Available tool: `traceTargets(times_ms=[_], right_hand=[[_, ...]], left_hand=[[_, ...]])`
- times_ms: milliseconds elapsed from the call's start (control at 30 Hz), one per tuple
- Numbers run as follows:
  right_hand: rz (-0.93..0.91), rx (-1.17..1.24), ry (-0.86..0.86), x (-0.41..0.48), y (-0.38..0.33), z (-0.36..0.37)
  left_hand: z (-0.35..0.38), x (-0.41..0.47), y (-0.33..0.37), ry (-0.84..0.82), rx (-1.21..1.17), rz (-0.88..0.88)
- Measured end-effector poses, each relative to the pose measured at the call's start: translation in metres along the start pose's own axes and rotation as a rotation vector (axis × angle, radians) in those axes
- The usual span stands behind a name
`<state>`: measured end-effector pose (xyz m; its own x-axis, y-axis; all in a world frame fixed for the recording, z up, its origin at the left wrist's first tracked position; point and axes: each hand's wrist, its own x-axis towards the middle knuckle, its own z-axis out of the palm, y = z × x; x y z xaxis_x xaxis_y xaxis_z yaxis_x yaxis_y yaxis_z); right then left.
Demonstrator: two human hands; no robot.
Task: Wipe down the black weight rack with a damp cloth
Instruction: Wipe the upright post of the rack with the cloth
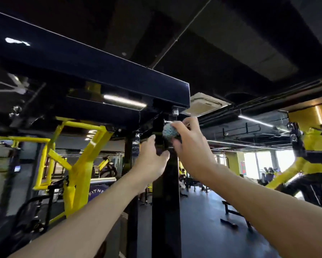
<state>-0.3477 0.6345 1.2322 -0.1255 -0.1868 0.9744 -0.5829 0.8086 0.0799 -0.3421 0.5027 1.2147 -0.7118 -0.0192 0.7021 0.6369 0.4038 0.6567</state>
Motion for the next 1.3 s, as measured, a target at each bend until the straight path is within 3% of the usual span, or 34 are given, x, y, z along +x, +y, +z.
traceTargets(times_ms=[167, 300, 467, 600, 733, 833, 967, 1100, 1200, 1300], right_hand=[[-0.198, -0.092, 0.059, 0.033, 0.041, 0.043], [-0.227, 0.044, 0.198, 0.046, 0.056, 0.053], [-0.452, -0.013, 0.147, 0.039, 0.069, 0.062], [-0.346, 0.09, 0.141, 0.041, 0.075, 0.058], [-0.488, 0.012, 0.171, 0.035, 0.078, 0.063], [-0.347, 0.083, 0.185, 0.04, 0.08, 0.064], [-0.567, -0.016, 0.157, 0.023, 0.077, 0.07], [-0.392, 0.078, 0.172, 0.026, 0.082, 0.07], [-0.61, 0.055, 0.174, 0.021, 0.083, 0.079], [-0.477, 0.199, 0.189, 0.026, 0.091, 0.077]], left_hand=[[0.021, 0.016, -0.013, 0.101, 0.203, 0.078], [0.03, 0.013, -0.019, 0.23, 0.283, 0.083], [0.043, 0.01, -0.017, 0.331, 0.375, 0.068], [0.05, 0.007, -0.015, 0.361, 0.353, 0.018], [0.055, 0.005, -0.013, 0.359, 0.364, -0.011], [0.057, 0.004, -0.014, 0.362, 0.358, -0.018], [0.059, 0.0, -0.017, 0.351, 0.388, -0.017], [0.061, -0.005, -0.023, 0.345, 0.384, -0.056], [0.063, -0.007, -0.023, 0.354, 0.391, -0.076], [0.065, -0.008, -0.022, 0.368, 0.41, -0.088]])
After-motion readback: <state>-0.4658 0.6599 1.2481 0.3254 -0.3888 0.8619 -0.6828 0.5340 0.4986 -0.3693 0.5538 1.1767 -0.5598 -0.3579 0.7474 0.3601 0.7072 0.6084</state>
